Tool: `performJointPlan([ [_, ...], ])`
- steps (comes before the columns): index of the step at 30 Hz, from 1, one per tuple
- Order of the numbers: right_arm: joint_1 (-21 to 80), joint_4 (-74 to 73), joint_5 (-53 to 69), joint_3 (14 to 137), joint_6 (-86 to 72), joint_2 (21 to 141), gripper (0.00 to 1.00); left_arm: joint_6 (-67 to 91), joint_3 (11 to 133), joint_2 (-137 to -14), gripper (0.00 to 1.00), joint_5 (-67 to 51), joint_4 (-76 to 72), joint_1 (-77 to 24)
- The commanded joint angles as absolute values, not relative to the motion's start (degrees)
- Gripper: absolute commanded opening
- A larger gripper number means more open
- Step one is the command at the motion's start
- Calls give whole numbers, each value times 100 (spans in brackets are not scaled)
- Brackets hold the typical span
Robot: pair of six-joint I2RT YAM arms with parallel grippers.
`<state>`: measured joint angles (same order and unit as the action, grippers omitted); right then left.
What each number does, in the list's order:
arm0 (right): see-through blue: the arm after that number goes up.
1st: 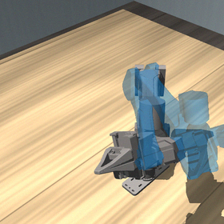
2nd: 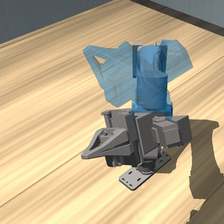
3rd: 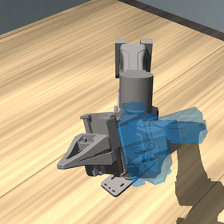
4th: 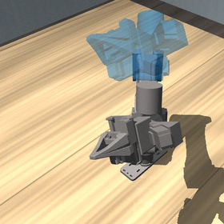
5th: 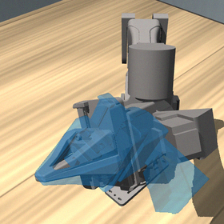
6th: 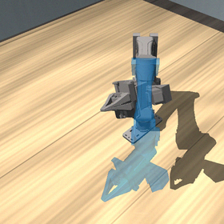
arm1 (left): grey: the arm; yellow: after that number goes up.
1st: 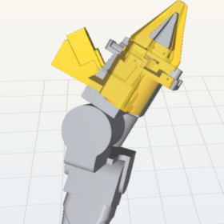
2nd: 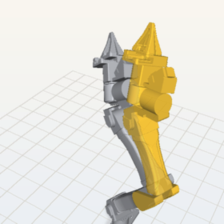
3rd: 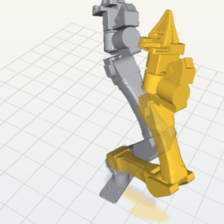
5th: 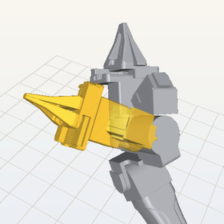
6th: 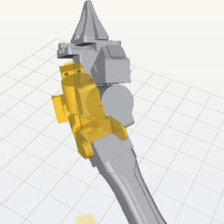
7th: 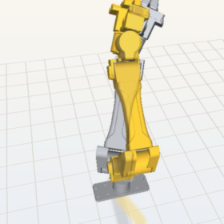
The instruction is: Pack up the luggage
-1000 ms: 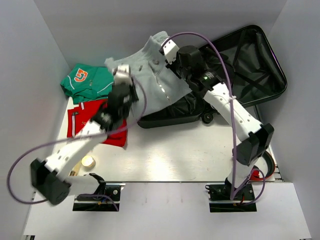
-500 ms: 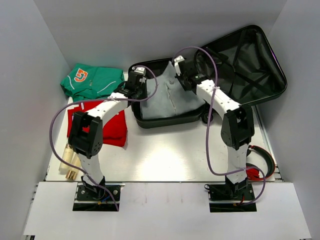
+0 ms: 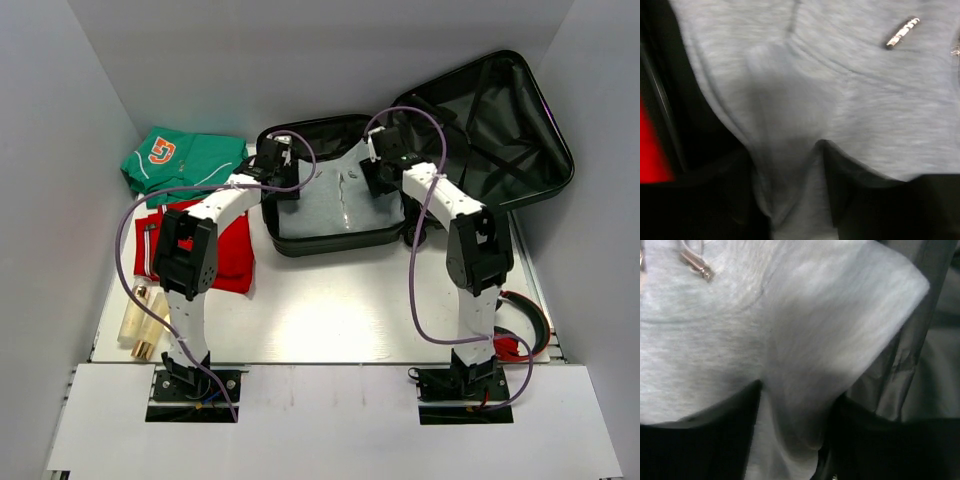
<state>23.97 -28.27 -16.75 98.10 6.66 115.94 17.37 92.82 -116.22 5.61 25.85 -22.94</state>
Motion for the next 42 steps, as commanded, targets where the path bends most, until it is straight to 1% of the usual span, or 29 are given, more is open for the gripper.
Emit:
performJointPlan([
  [1, 2347, -3401, -1670, 10291, 825, 11768, 75, 1732, 9562, -11180, 69, 563, 2883, -2329],
  [2, 2355, -3471, -1661, 10527, 852, 11786, 89, 1627, 9667, -11006, 99, 563, 2892, -2320],
  [4, 2364, -3822, -1626, 10993, 870, 11760, 90, 1556, 9816, -10943, 100, 527, 3111, -2355],
  [6, 2364, -4024, -1591, 11283, 704, 11629, 90, 1477, 10263, -10863, 100, 562, 3566, -2373],
  [9, 2364, -4017, -1626, 11312, 598, 11375, 90, 1354, 10835, -10785, 100, 571, 4138, -2382],
  [12, 2382, -3973, -1757, 11172, 484, 11128, 90, 1327, 10925, -10504, 100, 764, 4585, -2286],
  [13, 2382, -3981, -1749, 11171, 431, 11101, 87, 1379, 10899, -10381, 100, 817, 4684, -2189],
  [15, 2364, -3973, -1627, 11092, 396, 11065, 53, 1590, 10724, -10126, 100, 861, 4964, -2005],
  [16, 2364, -4007, -1626, 11057, 317, 11092, 38, 1643, 10636, -10055, 100, 853, 5053, -1847],
  [17, 2373, -4025, -1609, 10978, 290, 11135, 18, 1687, 10556, -9924, 100, 835, 5097, -1776],
  [18, 2373, -4069, -1608, 10899, 255, 11223, 12, 1809, 10182, -9801, 100, 835, 5254, -1549],
  [20, 2364, -4052, -1687, 10750, 88, 11311, 6, 1881, 9793, -9625, 100, 835, 5387, -1363],
  [22, 2347, -4017, -1853, 10609, 44, 11548, 6, 2047, 9414, -9501, 100, 853, 5536, -1013],
  [23, 2329, -4017, -2255, 10626, 35, 11627, 4, 2109, 9178, -9431, 100, 818, 5615, -915],
  [24, 2338, -4017, -2320, 10626, 44, 11889, 1, 2127, 9071, -9335, 100, 774, 5625, -731],
  [25, 2320, -3982, -2364, 10696, 44, 11996, 0, 2101, 8714, -9290, 100, 678, 5634, -582],
  [29, 2303, -4043, -2110, 10845, 53, 12558, 0, 1539, 8122, -8956, 100, 370, 5529, -475],
  [30, 2329, -4060, -1805, 10872, -78, 12594, 0, 1434, 8043, -8886, 100, 256, 5511, -518],
  [33, 2347, -3955, -1486, 10741, -114, 12472, 0, 1064, 7735, -8763, 100, 123, 5415, -738],
  [34, 2338, -3894, -1190, 10714, -123, 12341, 2, 1063, 7673, -8771, 100, 184, 5405, -825],
  [36, 2338, -3858, -1099, 10723, -123, 12112, 9, 1221, 7603, -8876, 100, 159, 5361, -887],
  [37, 2329, -3858, -1116, 10740, -114, 11903, 24, 1291, 7559, -8955, 100, 176, 5361, -914],
  [38, 2338, -3885, -1108, 10766, -132, 11683, 35, 1501, 7567, -9017, 100, 193, 5335, -949],
  [39, 2329, -3859, -1099, 10758, -123, 11428, 47, 1573, 7515, -9131, 100, 263, 5283, -1010],
  [40, 2329, -3876, -1064, 10732, -123, 11191, 68, 1643, 7489, -9254, 100, 333, 5247, -1046],
  [41, 2329, -3876, -1020, 10697, -123, 10962, 77, 1731, 7462, -9359, 100, 412, 5151, -1089],
  [42, 2329, -3841, -985, 10574, -184, 10812, 83, 1775, 7427, -9439, 100, 796, 5029, -1255],
])
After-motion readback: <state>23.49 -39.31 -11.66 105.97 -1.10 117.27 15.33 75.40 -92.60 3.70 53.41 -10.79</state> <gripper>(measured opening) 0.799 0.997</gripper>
